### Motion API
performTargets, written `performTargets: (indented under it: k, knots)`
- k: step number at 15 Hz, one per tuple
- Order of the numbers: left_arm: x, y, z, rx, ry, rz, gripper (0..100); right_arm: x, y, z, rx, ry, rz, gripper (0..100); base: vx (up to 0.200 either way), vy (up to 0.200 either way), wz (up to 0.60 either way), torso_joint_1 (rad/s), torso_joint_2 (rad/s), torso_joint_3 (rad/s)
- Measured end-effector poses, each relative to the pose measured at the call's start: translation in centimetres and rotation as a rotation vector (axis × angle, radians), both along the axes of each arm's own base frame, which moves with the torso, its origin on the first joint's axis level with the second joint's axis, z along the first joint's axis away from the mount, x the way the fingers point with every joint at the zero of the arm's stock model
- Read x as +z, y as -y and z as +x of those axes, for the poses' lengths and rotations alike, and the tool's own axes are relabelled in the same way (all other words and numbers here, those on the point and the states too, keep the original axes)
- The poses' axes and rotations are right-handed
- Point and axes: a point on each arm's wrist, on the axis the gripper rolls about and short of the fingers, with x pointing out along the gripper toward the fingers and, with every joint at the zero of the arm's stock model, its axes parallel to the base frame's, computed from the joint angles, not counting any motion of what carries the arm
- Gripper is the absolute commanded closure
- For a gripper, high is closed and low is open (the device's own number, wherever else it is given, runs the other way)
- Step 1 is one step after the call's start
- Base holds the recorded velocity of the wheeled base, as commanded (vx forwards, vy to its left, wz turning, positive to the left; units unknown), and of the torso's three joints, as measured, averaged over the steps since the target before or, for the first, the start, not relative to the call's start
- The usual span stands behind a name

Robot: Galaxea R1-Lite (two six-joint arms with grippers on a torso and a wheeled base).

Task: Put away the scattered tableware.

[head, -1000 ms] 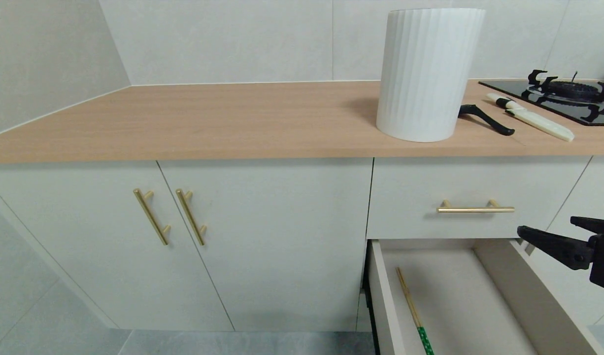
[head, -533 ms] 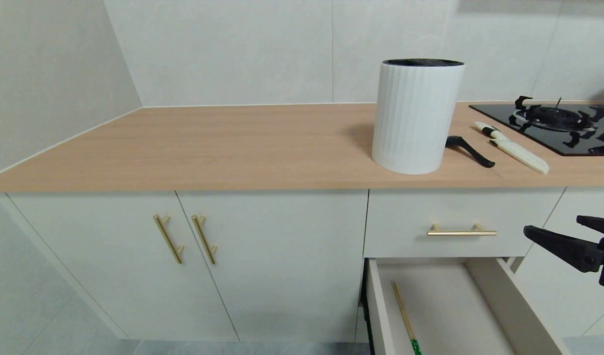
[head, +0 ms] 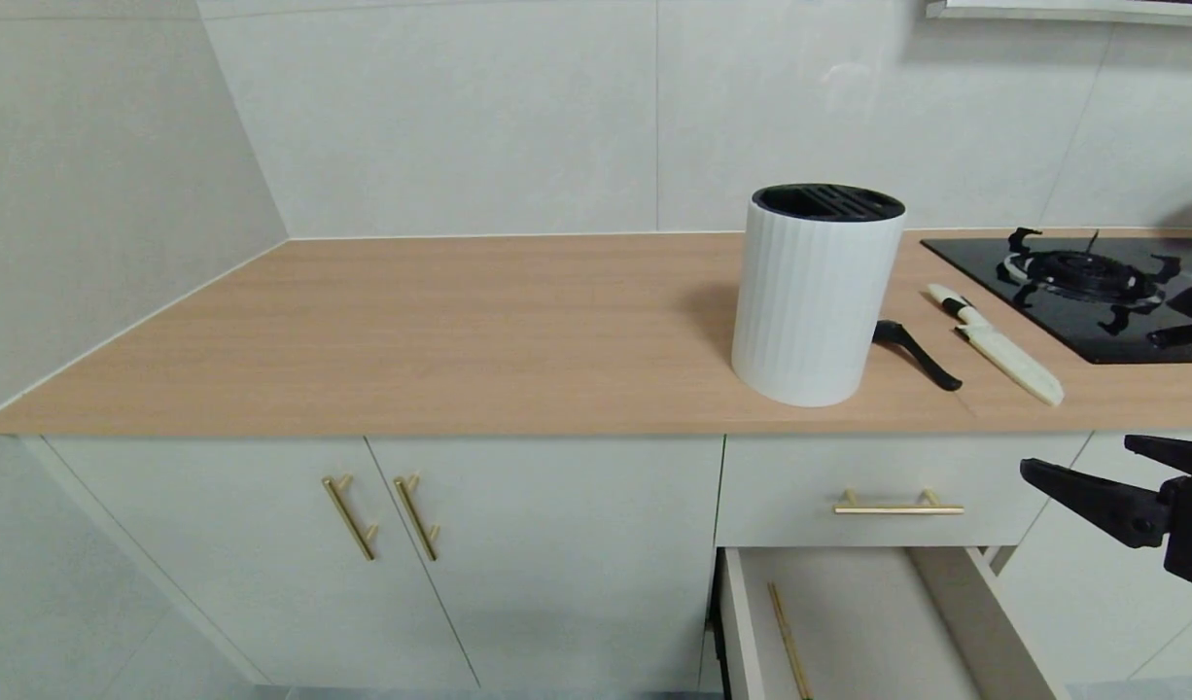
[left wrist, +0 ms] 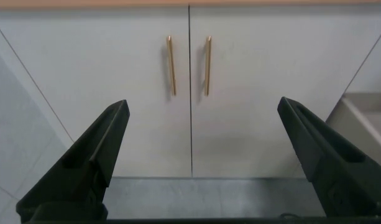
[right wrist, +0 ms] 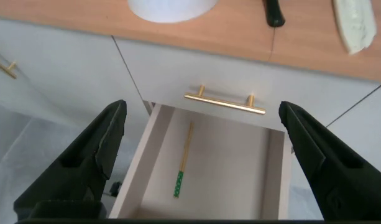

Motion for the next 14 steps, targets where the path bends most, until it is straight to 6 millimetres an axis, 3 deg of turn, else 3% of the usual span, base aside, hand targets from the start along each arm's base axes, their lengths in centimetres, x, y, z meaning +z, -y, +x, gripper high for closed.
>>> performTargets:
  k: [5,7,10,14]
  knots:
    - [0.0,0.0,0.0,0.000,0.000,0.000,0,-0.4,0.0,0.0,0.008,-0.009,-0.032,0,0.000,0.000,0.00,0.052,-0.12,-0.062]
    - [0.0,0.0,0.0,0.000,0.000,0.000,0,0.1,-0.3,1.0,-0.004,-0.011,-0.028,0,0.000,0.000,0.00,0.000,0.00,0.000]
    - [0.0,0.0,0.0,0.000,0.000,0.000,0,1.2,-0.6,4.0,-0.037,-0.025,-0.006,0,0.000,0.000,0.00,0.000,0.00,0.000]
    - [0.0,0.0,0.0,0.000,0.000,0.000,0,1.5,-0.8,10.3,-0.097,-0.068,-0.011,0,0.000,0.000,0.00,0.000,0.00,0.000]
